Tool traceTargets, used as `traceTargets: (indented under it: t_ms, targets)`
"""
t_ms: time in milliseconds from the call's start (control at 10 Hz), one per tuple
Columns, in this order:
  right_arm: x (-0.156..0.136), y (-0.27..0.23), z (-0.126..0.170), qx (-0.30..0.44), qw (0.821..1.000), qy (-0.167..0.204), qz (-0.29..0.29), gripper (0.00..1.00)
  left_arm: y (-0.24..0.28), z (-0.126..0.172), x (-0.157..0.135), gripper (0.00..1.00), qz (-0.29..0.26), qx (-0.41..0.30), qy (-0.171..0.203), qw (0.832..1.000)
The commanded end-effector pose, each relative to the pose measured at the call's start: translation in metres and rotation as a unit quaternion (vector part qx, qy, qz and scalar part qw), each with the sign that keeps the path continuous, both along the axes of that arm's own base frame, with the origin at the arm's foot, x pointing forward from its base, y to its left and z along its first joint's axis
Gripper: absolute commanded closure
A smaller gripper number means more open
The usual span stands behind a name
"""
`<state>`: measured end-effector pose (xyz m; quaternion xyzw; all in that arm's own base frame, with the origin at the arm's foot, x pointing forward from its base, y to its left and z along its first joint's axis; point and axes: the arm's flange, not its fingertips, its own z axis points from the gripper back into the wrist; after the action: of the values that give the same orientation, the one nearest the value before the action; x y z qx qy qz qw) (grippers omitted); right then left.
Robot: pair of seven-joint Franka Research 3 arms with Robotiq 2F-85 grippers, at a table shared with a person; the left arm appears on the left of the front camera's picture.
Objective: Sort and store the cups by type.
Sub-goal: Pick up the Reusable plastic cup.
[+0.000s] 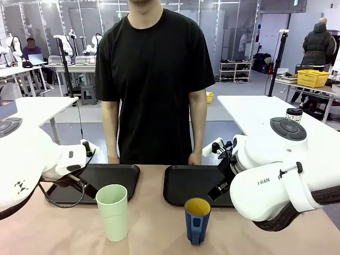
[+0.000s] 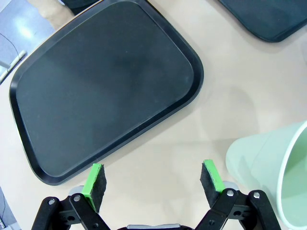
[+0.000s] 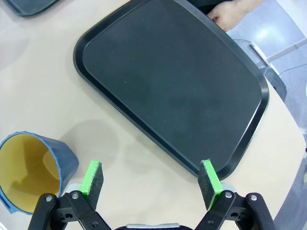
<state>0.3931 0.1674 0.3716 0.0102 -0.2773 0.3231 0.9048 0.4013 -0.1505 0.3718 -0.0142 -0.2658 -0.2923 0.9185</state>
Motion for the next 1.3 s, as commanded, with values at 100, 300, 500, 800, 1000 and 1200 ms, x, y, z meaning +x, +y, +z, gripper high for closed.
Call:
traceTargets:
  t_ms: [100,300,500,800,1000,1200]
  targets:
    - [0.0,0.0,0.0,0.001,1.0,0.0,-0.001,0.0,0.0,0.0,0.0,0.0,0.0,0.0,0.0,1.0]
    - [0.0,0.0,0.0,0.001,1.0,0.0,-0.001,0.0,0.0,0.0,0.0,0.0,0.0,0.0,0.0,1.0]
    - [0.0,0.0,0.0,0.001,1.0,0.0,-0.001,0.0,0.0,0.0,0.0,0.0,0.0,0.0,0.0,1.0]
    - [-0.009,0.011,0.036,-0.002,0.999,-0.024,-0.028,0.0,-0.008,0.03,-0.009,0.0,0.031,0.024,-0.023,0.999]
    - [-0.027,0.024,0.078,-0.015,0.996,-0.063,-0.062,0.0,-0.024,0.067,-0.029,0.0,0.027,0.037,-0.068,0.997]
    - [-0.043,0.033,0.107,-0.023,0.989,-0.097,-0.112,0.0,-0.033,0.09,-0.049,0.0,0.025,0.041,-0.099,0.994]
